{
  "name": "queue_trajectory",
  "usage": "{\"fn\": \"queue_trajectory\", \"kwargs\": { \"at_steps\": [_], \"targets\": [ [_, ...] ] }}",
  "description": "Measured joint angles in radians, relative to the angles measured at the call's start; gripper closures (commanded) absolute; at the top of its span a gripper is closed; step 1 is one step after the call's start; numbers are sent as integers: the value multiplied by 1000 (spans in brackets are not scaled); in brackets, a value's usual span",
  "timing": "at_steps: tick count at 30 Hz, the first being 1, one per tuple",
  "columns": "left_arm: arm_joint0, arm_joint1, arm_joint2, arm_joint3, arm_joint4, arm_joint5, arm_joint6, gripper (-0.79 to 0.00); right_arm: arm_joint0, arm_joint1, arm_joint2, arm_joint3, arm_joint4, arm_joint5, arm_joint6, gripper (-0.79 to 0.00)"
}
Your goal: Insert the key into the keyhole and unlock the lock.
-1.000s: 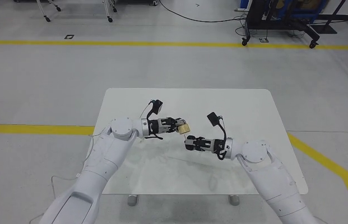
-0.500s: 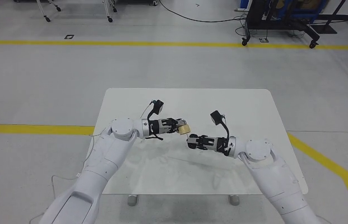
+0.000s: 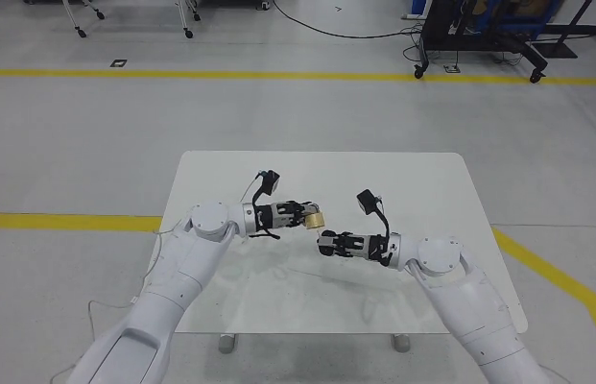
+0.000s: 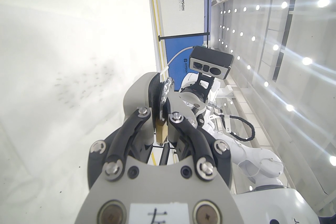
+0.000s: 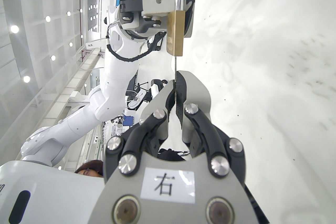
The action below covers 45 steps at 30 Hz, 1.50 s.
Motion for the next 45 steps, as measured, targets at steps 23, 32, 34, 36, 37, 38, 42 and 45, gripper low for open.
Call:
{"fn": "queue_trajectory", "kwargs": {
  "at_steps": [23, 32, 34, 36, 37, 38, 42, 45],
  "targets": [
    [-6, -1, 18, 7, -5, 8, -5, 0, 11, 4, -15, 17, 17, 6, -63, 0],
    [-9, -3, 16, 16, -11, 21, 32, 0, -2, 5, -4, 6, 13, 15, -160, 0],
    [-9, -2, 16, 16, -12, 22, 33, 0, -4, 4, -2, 3, 18, 19, -178, 0],
    [-8, -2, 16, 16, -14, 23, 34, 0, -6, 4, 1, 2, 24, 25, -194, 0],
    [-8, -2, 16, 15, -14, 23, 35, 0, -8, 3, 4, 2, 35, 31, -205, 0],
    [-8, -2, 16, 15, -15, 23, 35, 0, -9, 3, 5, 3, 46, 35, -213, 0],
    [-8, -2, 16, 17, -15, 30, 43, 0, -6, 2, 4, 8, 44, 49, -232, -382],
    [-8, -3, 14, 18, -17, 33, 62, 0, -7, 1, 2, 8, 47, 50, -247, -785]
  ]
}}
